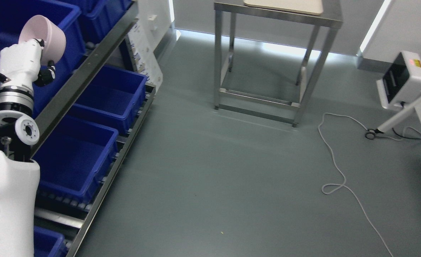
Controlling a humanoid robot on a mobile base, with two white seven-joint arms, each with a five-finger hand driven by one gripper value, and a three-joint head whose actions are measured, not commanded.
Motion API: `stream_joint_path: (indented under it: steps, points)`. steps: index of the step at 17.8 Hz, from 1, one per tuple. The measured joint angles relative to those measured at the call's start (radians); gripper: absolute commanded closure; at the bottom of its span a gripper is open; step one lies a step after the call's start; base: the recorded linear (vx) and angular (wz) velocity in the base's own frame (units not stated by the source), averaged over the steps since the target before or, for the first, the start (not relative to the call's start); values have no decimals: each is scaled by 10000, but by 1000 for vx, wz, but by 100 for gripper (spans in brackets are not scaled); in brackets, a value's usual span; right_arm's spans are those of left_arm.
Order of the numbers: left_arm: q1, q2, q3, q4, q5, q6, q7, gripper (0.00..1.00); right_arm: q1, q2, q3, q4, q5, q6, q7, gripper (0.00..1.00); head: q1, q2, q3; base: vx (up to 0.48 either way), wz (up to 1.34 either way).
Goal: Stack pink IKEA bowls on left shelf middle
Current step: 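Turn toward the blue bin shelf carrying the stacked bowls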
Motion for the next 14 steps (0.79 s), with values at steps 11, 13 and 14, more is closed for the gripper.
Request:
stream_joint_path:
  steps: [11,13,14]
  points:
    - [-192,1615,422,-91,-71,415,-714,75,1,0,0,0,0,0,0,0,0,0,0,-42,404]
    - [-235,1838,534,-97,-74,703,-749,41,1,0,0,0,0,0,0,0,0,0,0,-6,391]
    - [-246,1945,575,-101,-73,818,-760,33,1,0,0,0,0,0,0,0,0,0,0,-2,424]
